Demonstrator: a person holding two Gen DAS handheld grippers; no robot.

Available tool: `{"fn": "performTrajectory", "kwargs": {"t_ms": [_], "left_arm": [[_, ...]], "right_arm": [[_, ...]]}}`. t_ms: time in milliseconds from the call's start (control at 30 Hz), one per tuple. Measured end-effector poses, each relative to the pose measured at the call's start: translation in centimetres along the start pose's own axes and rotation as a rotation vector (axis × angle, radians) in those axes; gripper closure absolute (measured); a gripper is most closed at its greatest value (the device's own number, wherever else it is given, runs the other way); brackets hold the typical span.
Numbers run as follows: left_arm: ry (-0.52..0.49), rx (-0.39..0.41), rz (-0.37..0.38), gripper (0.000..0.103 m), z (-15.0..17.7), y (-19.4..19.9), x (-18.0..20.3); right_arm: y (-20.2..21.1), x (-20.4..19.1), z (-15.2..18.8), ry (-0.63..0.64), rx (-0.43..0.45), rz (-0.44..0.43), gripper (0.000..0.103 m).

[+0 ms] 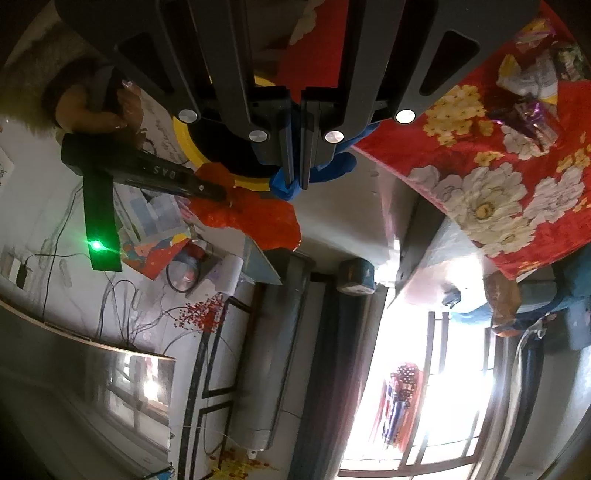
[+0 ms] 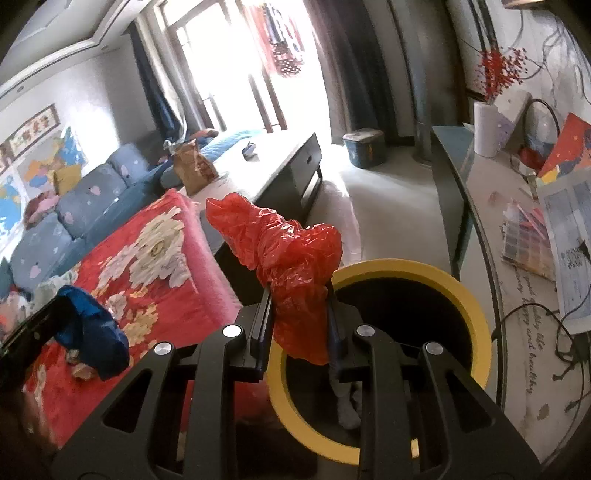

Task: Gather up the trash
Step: 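Carry the blue cloth and red plastic bag over the trash bin, then open both tools over the bin, dropping the cloth and red bag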

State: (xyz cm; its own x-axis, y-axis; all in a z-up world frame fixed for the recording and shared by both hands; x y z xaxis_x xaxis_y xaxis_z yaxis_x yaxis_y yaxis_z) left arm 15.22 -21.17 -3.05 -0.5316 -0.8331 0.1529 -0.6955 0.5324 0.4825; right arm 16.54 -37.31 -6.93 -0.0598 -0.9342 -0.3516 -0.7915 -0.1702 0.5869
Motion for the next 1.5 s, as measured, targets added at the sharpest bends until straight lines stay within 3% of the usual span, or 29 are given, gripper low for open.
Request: {"fn": "performTrajectory", "kwargs": {"t_ms": [767, 1500], "left_arm": [[-0.048, -0.092, 0.124, 0.1, 1.9, -6.1, 6.1], [-0.053, -0.252, 0.208, 0.1, 6.4, -13.7, 8.4]], "right_arm": [[0.8, 7.5, -0.2, -0.151, 0.034, 0.101, 0.084], [-1.0, 12.2, 2.4, -0.271, -0.042, 0.125, 0.084]]}}
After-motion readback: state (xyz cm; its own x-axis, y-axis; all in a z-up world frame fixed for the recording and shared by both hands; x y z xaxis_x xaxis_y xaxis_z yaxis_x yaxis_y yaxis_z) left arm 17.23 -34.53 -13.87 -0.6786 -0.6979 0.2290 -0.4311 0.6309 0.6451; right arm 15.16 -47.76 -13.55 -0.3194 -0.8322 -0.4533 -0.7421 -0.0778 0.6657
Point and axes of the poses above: each gripper's, at about its wrist camera, not at the fingertips, and y roughly against the way its jaws point, x to its right, z to its underside, the point moved 7 cm from there along -y, roughly the way its jaws point, and after that the axes turned 4 degrees about -z, right-handed, at the moved point
